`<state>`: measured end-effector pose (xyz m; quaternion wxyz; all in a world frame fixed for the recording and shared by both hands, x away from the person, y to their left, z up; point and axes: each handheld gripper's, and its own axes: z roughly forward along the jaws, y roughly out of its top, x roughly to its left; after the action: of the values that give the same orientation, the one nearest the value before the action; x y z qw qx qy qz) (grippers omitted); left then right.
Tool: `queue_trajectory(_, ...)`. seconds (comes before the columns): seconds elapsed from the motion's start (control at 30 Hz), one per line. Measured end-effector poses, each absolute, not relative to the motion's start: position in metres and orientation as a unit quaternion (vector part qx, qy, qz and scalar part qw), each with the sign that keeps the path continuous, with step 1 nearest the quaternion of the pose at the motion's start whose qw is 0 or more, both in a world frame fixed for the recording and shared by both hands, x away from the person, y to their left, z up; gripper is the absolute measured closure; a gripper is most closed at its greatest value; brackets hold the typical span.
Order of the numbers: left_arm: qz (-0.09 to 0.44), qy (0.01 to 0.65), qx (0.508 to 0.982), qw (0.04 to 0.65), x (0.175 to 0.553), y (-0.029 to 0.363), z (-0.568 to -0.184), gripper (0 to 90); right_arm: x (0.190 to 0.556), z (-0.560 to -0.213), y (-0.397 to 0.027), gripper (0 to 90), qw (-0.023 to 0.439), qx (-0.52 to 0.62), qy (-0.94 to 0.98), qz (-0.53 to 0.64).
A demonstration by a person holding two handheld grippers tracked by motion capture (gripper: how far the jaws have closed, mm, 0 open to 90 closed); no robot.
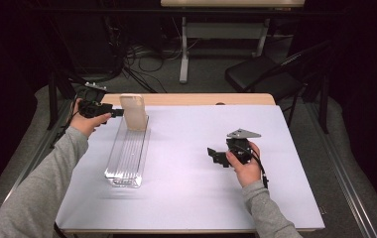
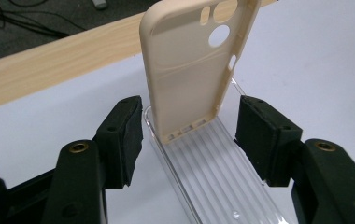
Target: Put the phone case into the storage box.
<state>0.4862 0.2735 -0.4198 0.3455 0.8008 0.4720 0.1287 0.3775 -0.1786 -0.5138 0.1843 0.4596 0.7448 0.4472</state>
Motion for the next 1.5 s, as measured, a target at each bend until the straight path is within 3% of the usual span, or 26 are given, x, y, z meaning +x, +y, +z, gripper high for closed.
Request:
queue_trajectory(0.2,0.142,0.463,0.810,0.331,0.483,0.273,-0.420,38.1,0.377,-0.514,-0.178,14.7,0.184,0.459,0.746,0.447)
queue_trajectory(0.4,0.143,0.467,0.807,0.332,0.479,0.272,-0.421,25.4,0.377,-0.515,-0.177,14.7,0.184,0.458,0.748,0.444)
queue_trajectory(0.57,0.131,0.469,0.801,0.348,0.474,0.272,-0.420,20.9,0.378,-0.515,-0.177,14.8,0.183,0.458,0.748,0.444)
queue_trajectory(0.9,0.117,0.471,0.798,0.358,0.462,0.268,-0.418,21.1,0.377,-0.514,-0.177,14.8,0.184,0.457,0.748,0.445)
queue_trajectory(1.0,0.112,0.467,0.799,0.363,0.458,0.267,-0.417,26.6,0.376,-0.513,-0.177,14.8,0.186,0.455,0.750,0.443)
queue_trajectory(1.5,0.102,0.451,0.802,0.379,0.441,0.261,-0.411,25.3,0.363,-0.504,-0.181,14.8,0.185,0.436,0.768,0.431)
